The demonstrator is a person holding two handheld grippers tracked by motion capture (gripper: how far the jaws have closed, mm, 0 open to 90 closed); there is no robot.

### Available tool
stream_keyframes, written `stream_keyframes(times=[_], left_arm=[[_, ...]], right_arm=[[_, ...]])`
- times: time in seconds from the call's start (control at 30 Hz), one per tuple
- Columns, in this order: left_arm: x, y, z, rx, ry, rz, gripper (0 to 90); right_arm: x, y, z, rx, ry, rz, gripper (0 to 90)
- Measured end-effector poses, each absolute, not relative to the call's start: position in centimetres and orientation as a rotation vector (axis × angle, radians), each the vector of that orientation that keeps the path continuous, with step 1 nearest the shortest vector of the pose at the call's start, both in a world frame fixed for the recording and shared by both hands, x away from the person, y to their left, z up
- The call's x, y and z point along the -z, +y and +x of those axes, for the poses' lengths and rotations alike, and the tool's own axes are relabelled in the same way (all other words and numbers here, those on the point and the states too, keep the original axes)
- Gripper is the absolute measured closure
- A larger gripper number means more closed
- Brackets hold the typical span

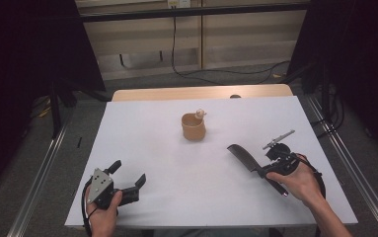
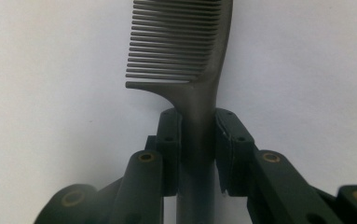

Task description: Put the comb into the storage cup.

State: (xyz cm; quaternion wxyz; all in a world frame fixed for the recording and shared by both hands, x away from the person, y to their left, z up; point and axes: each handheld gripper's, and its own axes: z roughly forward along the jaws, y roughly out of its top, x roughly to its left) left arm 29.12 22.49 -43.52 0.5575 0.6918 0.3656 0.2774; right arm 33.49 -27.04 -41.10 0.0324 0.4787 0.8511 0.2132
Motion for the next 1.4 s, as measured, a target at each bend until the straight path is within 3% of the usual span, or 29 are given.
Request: stream_keyframes(times=[1.4], left_arm=[[43.5,22.7,29.1,-0.656,0.858,1.624,3.7]], right_arm=[[39.0,-27.1,32.5,-1.171,2.276,1.208,72.7]])
